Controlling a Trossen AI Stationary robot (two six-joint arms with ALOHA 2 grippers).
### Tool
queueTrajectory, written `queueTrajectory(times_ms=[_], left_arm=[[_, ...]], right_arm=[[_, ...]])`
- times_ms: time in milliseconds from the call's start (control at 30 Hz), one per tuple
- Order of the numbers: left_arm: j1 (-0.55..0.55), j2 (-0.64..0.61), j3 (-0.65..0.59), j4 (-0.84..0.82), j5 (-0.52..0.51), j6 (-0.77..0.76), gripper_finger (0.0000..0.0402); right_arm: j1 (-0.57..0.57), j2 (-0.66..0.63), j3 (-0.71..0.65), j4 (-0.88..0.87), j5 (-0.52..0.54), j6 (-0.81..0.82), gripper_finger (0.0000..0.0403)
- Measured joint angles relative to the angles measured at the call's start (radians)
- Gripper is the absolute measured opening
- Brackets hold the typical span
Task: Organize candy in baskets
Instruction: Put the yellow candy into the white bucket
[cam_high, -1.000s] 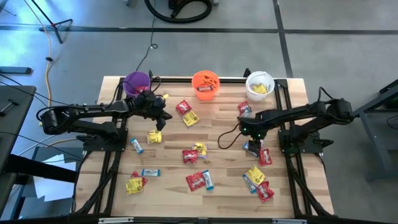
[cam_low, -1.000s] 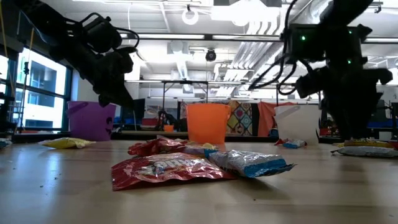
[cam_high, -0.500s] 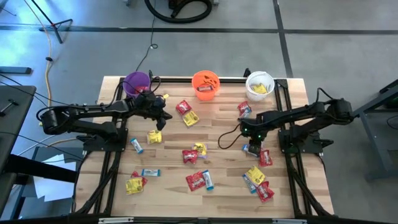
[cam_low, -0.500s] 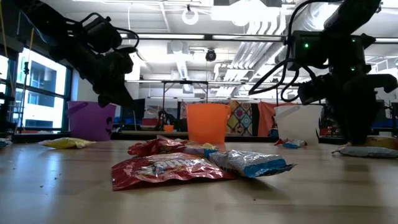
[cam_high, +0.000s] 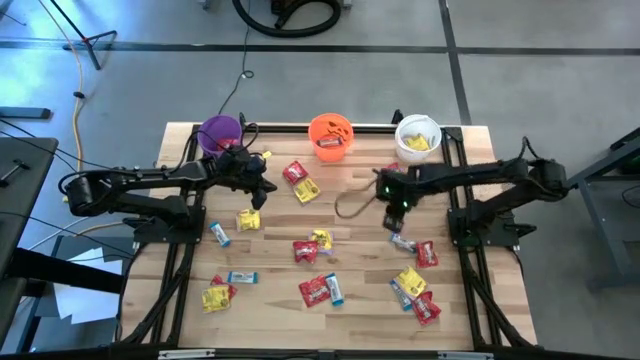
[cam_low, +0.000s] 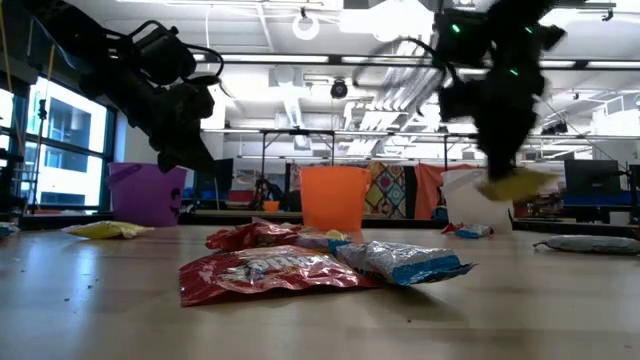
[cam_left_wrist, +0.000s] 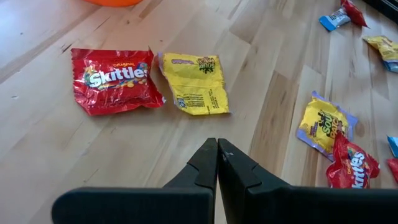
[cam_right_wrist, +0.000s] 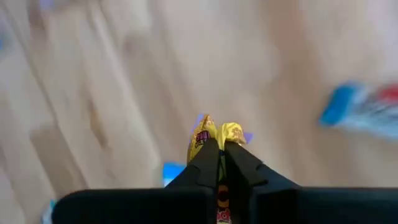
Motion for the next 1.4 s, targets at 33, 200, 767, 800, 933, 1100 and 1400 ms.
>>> queueTrajectory(times_ms=[33,200,767,800,933,1100,1400], left_arm=[[0.0,0.0,0.0,0.0,0.0,0.0,0.0],[0.0,0.0,0.0,0.001,0.0,0.008,0.0],[0.0,0.0,0.0,0.048,0.0,0.0,0.0],[0.0,0.0,0.0,0.048,-0.001,0.0,0.0],[0.0,0.0,0.0,0.048,-0.005,-0.009,0.0],[-0.002,0.0,0.0,0.049,-0.006,-0.017,0.0],[-0.002,0.0,0.0,0.049,-0.008,-0.017,0.0]], right_arm=[[-0.03,0.0,0.039,-0.019,0.012,-0.011,0.0004],[-0.236,0.0,0.242,-0.082,0.045,-0.072,0.0004],[-0.828,0.136,0.415,-0.154,0.083,-0.145,0.0001],[-0.839,0.158,0.415,-0.156,0.08,-0.138,0.0001],[-0.873,0.248,0.415,-0.156,0.075,-0.12,0.0001],[-0.897,0.352,0.414,-0.162,0.072,-0.119,0.0],[-0.905,0.443,0.414,-0.167,0.08,-0.116,0.0002]])
